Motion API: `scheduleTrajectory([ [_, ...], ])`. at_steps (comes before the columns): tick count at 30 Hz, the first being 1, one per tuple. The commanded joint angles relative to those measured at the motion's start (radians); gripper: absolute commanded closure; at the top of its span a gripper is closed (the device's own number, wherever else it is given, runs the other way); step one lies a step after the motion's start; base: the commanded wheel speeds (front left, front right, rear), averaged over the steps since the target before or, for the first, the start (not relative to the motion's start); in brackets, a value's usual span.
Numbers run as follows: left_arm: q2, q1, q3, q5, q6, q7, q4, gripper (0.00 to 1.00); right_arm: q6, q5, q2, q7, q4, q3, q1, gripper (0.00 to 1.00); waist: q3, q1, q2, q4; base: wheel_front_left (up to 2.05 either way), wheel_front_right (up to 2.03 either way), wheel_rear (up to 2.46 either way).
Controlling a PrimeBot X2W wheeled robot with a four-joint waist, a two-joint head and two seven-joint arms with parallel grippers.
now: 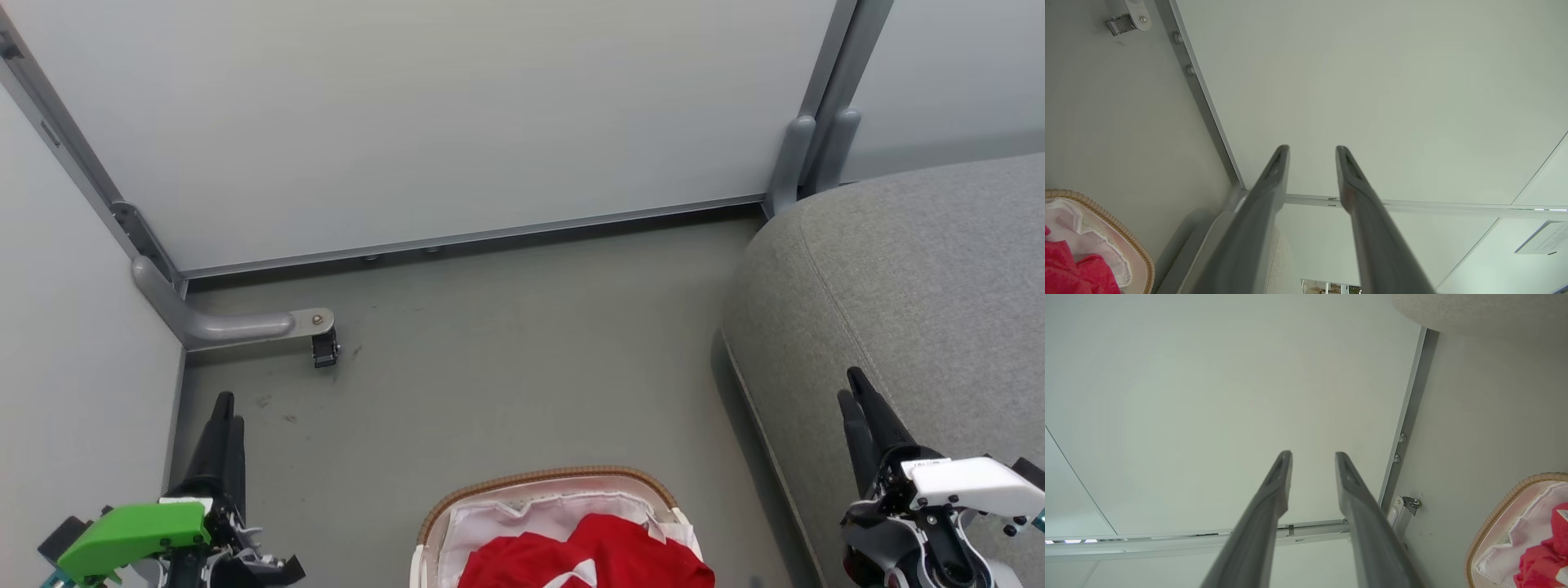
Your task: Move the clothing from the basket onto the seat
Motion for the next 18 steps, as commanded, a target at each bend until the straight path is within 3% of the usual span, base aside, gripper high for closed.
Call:
scheduleTrajectory([
  [1, -0.001, 0.003, 0.0, 0.0, 0.0, -0.001, 0.003, 0.0, 0.0, -0.001, 0.001, -0.001, 0.002, 0.001, 0.002, 0.0, 0.0, 0.0, 0.0, 0.0, 0.0, 0.0, 0.0],
  [9, 0.009, -0.008, -0.015, 0.082, -0.001, -0.042, 0.012, 0.0, 0.0, -0.079, -0.02, -0.042, -0.001, 0.02, -0.006, 0.0, 0.002, 0.0, 0.0, 0.001, 0.0, 0.0, 0.0],
  [18, 0.01, -0.008, -0.029, 0.333, 0.001, -0.084, -0.002, 0.0, 0.0, -0.298, -0.03, -0.085, -0.012, 0.034, -0.013, 0.0, 0.006, 0.0, 0.0, 0.002, 0.0, 0.0, 0.0],
])
